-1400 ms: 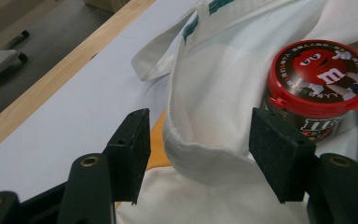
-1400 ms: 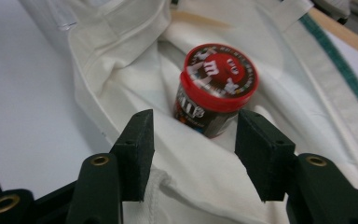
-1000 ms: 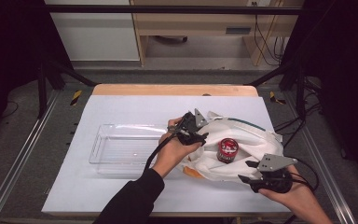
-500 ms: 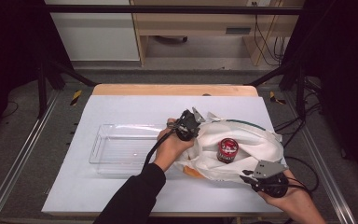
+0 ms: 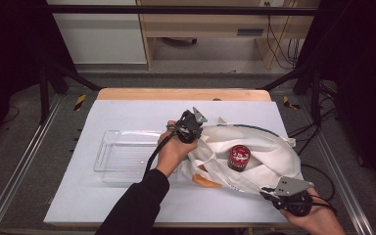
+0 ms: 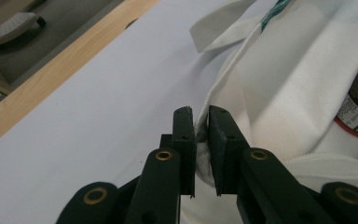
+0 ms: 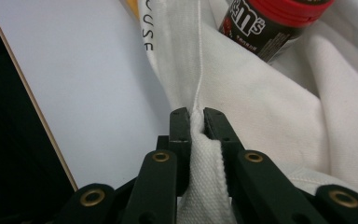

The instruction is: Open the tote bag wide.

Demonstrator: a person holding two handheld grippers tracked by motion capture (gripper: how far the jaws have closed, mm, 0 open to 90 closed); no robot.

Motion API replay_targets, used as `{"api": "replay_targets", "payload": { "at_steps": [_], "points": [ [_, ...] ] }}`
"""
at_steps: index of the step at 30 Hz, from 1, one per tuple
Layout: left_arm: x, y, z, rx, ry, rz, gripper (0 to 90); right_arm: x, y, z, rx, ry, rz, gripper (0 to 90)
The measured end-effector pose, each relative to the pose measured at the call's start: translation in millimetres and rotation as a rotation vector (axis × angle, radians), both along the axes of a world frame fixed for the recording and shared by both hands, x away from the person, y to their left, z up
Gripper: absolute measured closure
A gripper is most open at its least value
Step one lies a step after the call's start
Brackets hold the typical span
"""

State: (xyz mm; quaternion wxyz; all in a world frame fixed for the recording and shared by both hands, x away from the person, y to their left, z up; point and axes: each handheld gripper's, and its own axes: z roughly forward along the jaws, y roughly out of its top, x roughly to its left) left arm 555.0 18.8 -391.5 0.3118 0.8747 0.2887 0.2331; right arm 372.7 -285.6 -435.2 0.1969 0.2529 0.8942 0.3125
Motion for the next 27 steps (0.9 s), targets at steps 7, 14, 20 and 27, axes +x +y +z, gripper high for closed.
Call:
{"api": "replay_targets", "payload": {
  "at_steps": [7, 14, 20, 27],
  "points": [
    [0.8, -2.0, -10.5, 0.037, 0.024, -0.011, 81.6, 5.5, 1.7, -4.5, 0.000, 0.013, 0.002, 82.7],
    [0.0, -3.6, -13.6, 0.069, 0.039, -0.012, 81.6, 6.1, -1.8, -5.0, 0.013, 0.021, 0.001, 82.5],
    [-1.3, -5.0, -18.5, 0.090, 0.058, -0.014, 81.7, 5.5, 1.0, -5.3, -0.004, 0.026, 0.010, 82.4],
    [-4.4, -0.4, -19.7, 0.055, 0.060, -0.005, 81.6, 6.1, -0.1, -3.2, 0.014, 0.041, 0.005, 81.0]
  ]
}}
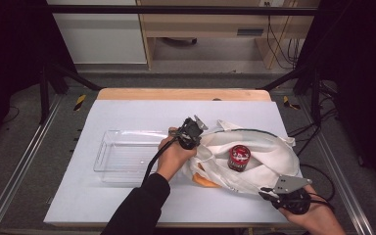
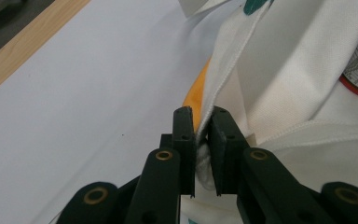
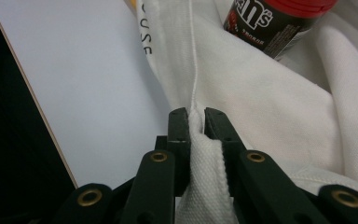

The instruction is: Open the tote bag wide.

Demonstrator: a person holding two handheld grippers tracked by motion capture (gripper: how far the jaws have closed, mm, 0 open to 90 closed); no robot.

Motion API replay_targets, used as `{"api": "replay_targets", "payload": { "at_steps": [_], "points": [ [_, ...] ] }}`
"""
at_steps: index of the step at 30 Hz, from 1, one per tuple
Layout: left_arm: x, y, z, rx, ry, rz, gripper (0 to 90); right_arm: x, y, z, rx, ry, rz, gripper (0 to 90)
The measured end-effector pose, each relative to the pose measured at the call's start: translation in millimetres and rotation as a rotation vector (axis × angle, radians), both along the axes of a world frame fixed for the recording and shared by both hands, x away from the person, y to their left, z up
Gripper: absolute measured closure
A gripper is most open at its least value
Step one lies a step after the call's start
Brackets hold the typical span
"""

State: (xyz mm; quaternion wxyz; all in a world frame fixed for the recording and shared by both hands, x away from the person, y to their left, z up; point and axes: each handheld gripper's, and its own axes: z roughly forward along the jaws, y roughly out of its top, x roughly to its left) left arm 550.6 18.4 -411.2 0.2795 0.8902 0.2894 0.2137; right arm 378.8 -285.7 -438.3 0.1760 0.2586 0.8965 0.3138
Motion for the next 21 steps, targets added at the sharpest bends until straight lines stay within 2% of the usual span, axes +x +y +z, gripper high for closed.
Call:
{"api": "replay_targets", "payload": {
  "at_steps": [4, 9, 11, 13, 16, 21],
  "points": [
    [-3.9, 0.9, 2.2, -0.027, -0.033, -0.010, 79.7, 0.4, 0.4, 3.8, 0.018, 0.005, -0.003, 72.8],
    [-11.4, 3.7, 13.0, -0.051, -0.094, -0.002, 64.0, -1.3, -0.7, 14.4, 0.054, -0.012, -0.015, 52.3],
    [-15.4, 5.3, 18.2, -0.058, -0.116, 0.002, 58.9, -3.0, -0.5, 20.2, 0.075, -0.016, -0.013, 47.0],
    [-21.7, 6.3, 25.3, -0.073, -0.122, -0.011, 54.6, -5.2, 0.8, 26.8, 0.092, -0.026, -0.013, 42.3],
    [-31.4, 5.8, 32.3, -0.079, -0.145, -0.032, 52.9, -6.5, 3.4, 31.1, 0.098, -0.038, -0.012, 39.7],
    [-51.6, 2.6, 37.3, -0.109, -0.141, -0.086, 51.3, -4.3, 8.3, 29.6, 0.080, -0.039, -0.009, 39.6]
  ]
}}
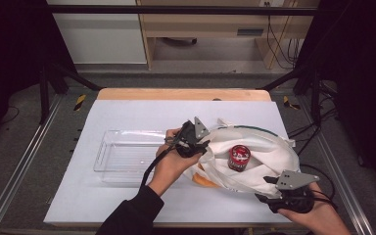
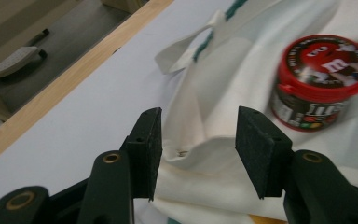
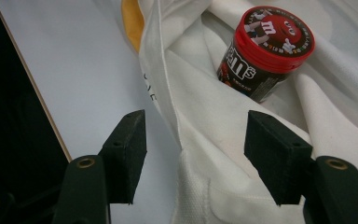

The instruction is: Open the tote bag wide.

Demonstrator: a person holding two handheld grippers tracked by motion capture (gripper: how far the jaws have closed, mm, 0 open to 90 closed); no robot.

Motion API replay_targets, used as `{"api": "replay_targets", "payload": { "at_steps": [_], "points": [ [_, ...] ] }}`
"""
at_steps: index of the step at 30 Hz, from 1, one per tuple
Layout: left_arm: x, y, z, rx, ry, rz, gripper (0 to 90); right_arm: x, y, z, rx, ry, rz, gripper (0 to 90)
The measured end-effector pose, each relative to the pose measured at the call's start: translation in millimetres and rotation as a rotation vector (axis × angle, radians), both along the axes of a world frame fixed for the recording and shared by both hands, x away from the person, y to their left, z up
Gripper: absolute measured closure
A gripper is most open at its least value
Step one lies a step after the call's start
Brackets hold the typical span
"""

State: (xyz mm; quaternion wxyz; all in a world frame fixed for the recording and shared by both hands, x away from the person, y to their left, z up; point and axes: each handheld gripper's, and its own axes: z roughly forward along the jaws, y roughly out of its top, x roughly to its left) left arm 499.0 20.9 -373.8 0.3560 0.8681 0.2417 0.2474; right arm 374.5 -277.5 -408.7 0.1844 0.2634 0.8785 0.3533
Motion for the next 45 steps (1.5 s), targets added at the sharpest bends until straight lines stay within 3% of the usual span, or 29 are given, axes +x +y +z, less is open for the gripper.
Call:
{"api": "replay_targets", "payload": {
  "at_steps": [3, 7, 12, 16, 21, 24, 27, 31, 35, 40, 44, 45],
  "points": [
    [-11.7, -3.6, -2.4, -0.003, 0.013, -0.036, 51.3, 2.8, 1.4, -2.1, -0.009, 0.001, 0.000, 42.6],
    [-24.0, -8.5, -6.1, -0.045, 0.040, -0.072, 51.4, 3.9, 3.8, -4.6, -0.024, 0.003, 0.009, 46.6],
    [-31.9, -18.1, -14.2, -0.015, 0.071, -0.096, 52.0, 3.6, 3.0, -9.3, -0.041, 0.007, 0.002, 48.3],
    [-32.2, -19.1, -28.5, 0.017, 0.114, -0.098, 55.3, 2.2, 0.0, -14.3, -0.051, 0.004, 0.002, 58.3],
    [-31.8, -17.2, -39.9, 0.014, 0.171, -0.119, 69.3, 1.0, 0.0, -18.1, -0.066, -0.011, 0.010, 75.6],
    [-34.3, -17.7, -42.3, 0.034, 0.166, -0.132, 78.4, 0.6, 2.6, -19.6, -0.085, -0.012, 0.018, 79.1],
    [-40.0, -14.5, -42.9, 0.033, 0.155, -0.138, 81.4, -1.2, 3.1, -18.6, -0.085, -0.022, 0.025, 80.4],
    [-51.5, -3.5, -49.9, -0.008, 0.163, -0.142, 82.2, -5.6, 3.7, -20.1, -0.079, -0.030, 0.032, 81.1],
    [-58.7, 1.4, -54.9, -0.003, 0.155, -0.146, 82.4, -5.4, 8.2, -27.4, -0.101, -0.008, 0.038, 81.1],
    [-60.5, 1.1, -56.9, 0.000, 0.125, -0.144, 81.1, -0.6, 7.8, -27.5, -0.089, 0.002, 0.026, 79.6],
    [-61.7, 1.2, -56.7, -0.011, 0.097, -0.128, 74.0, -1.0, 8.7, -21.3, -0.065, 0.008, 0.019, 63.5],
    [-62.9, 0.9, -56.6, -0.026, 0.112, -0.130, 70.5, -1.6, 9.2, -19.0, -0.065, 0.007, 0.014, 58.0]
  ]
}}
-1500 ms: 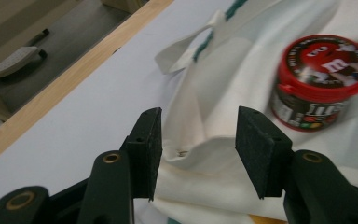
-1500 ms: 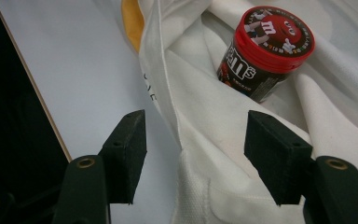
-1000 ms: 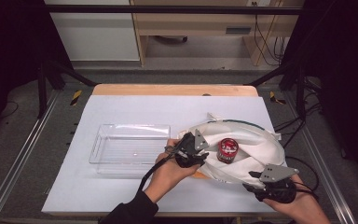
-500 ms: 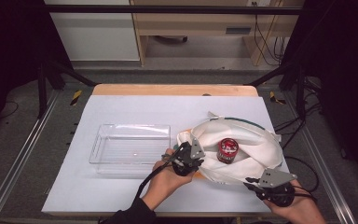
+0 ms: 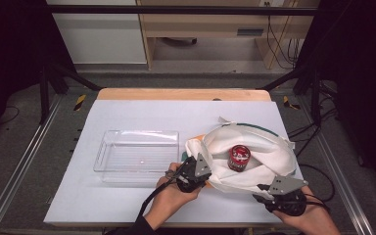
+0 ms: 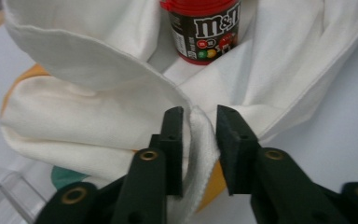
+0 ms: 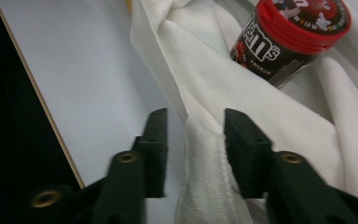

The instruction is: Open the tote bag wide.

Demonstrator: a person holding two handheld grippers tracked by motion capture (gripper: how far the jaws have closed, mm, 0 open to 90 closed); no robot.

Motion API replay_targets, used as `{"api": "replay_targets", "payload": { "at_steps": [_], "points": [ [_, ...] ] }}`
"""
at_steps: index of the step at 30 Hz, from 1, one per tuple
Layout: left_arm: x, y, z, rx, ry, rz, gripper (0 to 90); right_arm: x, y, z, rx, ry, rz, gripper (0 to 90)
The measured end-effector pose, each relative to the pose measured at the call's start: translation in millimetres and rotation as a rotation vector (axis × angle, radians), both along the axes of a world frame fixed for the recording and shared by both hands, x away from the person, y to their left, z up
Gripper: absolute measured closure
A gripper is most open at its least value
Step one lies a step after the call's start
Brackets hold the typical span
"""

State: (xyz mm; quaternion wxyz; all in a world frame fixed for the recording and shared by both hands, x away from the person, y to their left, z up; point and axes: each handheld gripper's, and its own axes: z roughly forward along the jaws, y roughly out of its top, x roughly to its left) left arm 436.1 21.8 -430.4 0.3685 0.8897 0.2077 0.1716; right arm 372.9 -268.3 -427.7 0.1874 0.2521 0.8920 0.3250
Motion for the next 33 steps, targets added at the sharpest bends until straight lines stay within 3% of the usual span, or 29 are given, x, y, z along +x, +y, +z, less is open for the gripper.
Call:
{"api": "replay_targets", "payload": {
  "at_steps": [3, 6, 9, 14, 22, 26, 33],
  "points": [
    [-0.6, 3.4, 6.1, -0.007, -0.043, 0.025, 59.8, -3.0, 0.3, 9.6, 0.023, 0.003, -0.017, 44.5],
    [-1.6, 6.4, 10.8, -0.029, -0.035, 0.040, 47.1, -5.4, 1.3, 19.8, 0.041, -0.004, -0.037, 32.6],
    [-2.9, 11.1, 16.5, -0.041, -0.039, 0.045, 38.4, -7.6, 3.2, 34.8, 0.068, -0.026, -0.045, 26.5],
    [-1.5, 20.9, 24.0, -0.063, -0.032, 0.039, 33.2, -3.3, 6.8, 58.5, 0.075, -0.035, -0.079, 21.5],
    [8.8, 43.4, 26.0, -0.089, -0.020, 0.055, 25.6, 31.6, 11.6, 74.5, 0.048, -0.018, -0.207, 13.3],
    [12.5, 53.4, 30.6, -0.106, -0.020, 0.065, 21.0, 51.8, 17.1, 84.3, 0.070, -0.027, -0.250, 11.8],
    [17.7, 69.7, 33.0, -0.105, -0.009, 0.103, 13.8, 82.8, 32.2, 86.5, 0.059, -0.005, -0.260, 9.8]
  ]
}}
